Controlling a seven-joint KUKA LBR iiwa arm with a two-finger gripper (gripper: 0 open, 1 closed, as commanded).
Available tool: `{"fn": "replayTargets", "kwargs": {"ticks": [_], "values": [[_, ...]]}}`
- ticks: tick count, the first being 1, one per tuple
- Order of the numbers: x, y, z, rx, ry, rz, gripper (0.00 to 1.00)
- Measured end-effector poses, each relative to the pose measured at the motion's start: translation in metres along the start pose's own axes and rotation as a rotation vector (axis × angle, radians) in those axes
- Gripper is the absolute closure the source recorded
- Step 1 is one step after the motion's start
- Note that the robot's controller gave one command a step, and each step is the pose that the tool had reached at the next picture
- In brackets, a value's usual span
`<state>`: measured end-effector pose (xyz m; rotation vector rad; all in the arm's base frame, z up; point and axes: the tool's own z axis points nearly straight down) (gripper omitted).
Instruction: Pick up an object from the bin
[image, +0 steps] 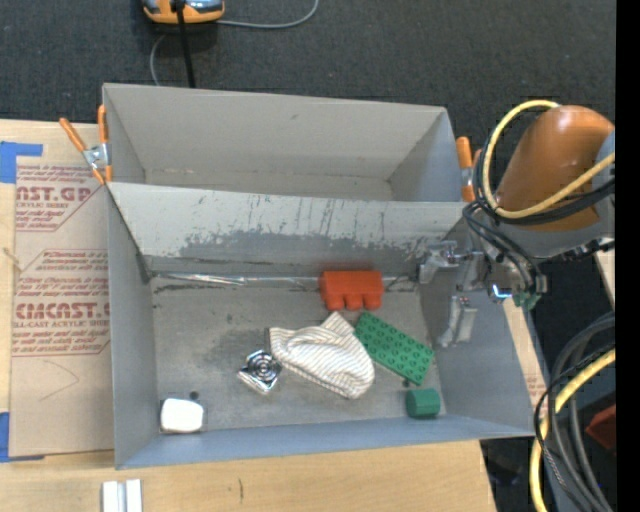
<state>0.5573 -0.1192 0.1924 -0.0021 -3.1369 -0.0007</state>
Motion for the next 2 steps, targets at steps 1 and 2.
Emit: {"fn": "replayTargets", "kwargs": {"ticks": [1,2], "values": [[-0.001,0.001,-0.005,0.001,-0.007,-0.002,0.00],[0.014,0.022,0.041,0.001,-0.009,0.076,0.00]]}}
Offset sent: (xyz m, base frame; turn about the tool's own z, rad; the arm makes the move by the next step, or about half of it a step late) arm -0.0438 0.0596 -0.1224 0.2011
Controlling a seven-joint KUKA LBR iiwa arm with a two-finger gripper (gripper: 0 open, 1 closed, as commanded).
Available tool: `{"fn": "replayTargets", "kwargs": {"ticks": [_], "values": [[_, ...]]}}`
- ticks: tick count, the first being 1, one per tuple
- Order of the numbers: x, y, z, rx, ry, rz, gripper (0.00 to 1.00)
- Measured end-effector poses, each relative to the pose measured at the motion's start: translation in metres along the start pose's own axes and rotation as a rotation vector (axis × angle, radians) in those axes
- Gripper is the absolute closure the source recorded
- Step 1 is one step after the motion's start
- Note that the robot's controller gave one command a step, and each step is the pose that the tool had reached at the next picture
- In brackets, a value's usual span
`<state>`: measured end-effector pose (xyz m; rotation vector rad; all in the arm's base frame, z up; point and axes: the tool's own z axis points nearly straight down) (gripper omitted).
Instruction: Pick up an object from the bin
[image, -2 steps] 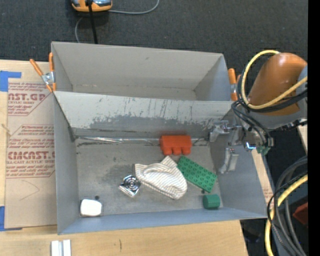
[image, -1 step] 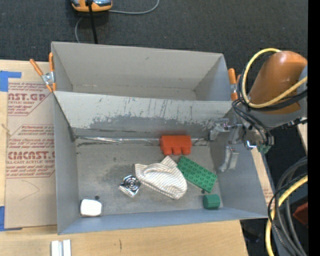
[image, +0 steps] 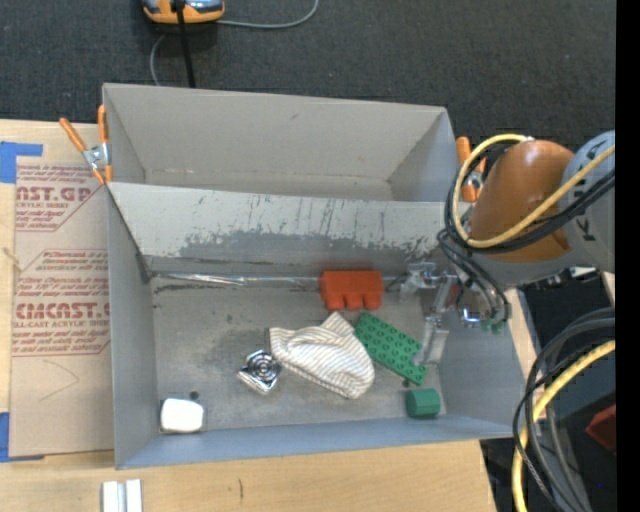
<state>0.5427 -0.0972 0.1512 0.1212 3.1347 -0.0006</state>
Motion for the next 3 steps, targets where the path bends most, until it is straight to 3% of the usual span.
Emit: {"fn": "replayTargets", "kwargs": {"ticks": [1,2,3], "values": [[0.028,0.049,0.014,-0.002,0.005,0.133,0.00],[0.031,0.103,0.013,0.001,0.000,0.008,0.00],[0.057,0.110,0.059,-0.002,0.002,0.274,0.00]]}}
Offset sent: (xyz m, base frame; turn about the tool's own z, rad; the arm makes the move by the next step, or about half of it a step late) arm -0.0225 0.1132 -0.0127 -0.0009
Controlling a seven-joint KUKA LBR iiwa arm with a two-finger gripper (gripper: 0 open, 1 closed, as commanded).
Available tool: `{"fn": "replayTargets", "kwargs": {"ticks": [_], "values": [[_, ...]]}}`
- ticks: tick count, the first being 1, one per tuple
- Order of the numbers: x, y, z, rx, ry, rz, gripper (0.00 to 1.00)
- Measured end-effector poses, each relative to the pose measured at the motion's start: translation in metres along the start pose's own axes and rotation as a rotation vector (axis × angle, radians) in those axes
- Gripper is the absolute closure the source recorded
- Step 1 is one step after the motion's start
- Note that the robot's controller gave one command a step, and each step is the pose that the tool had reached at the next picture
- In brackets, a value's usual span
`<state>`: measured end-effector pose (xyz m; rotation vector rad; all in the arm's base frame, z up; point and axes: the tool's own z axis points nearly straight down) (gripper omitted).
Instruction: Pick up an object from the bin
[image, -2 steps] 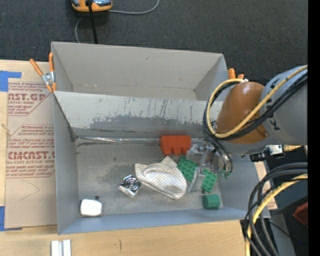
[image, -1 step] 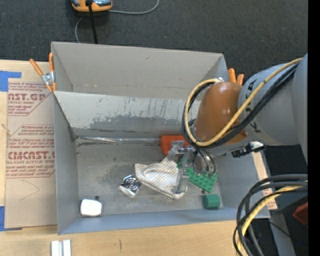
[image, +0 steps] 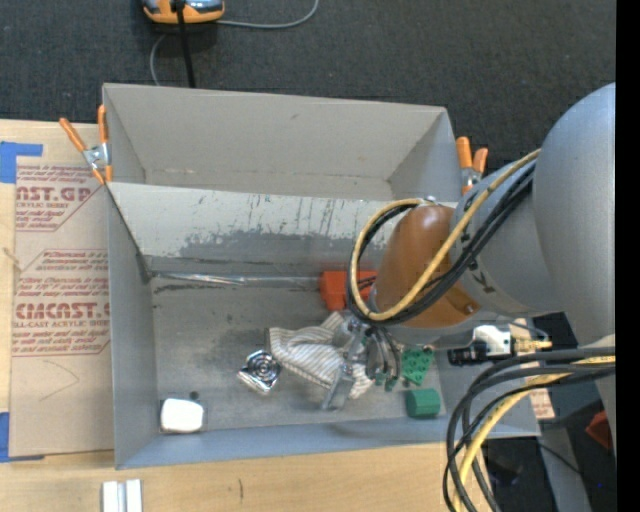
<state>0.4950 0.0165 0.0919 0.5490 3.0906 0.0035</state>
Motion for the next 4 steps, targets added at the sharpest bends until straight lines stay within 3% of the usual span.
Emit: {"fn": "replayTargets", "kwargs": {"ticks": [1,3,4], "values": [[0.009,0.006,0.021,0.003,-0.004,-0.148,1.00],[0.010,0.006,0.015,0.004,0.001,-0.148,1.00],[0.011,0.006,-0.004,0.004,0.002,-0.148,1.00]]}}
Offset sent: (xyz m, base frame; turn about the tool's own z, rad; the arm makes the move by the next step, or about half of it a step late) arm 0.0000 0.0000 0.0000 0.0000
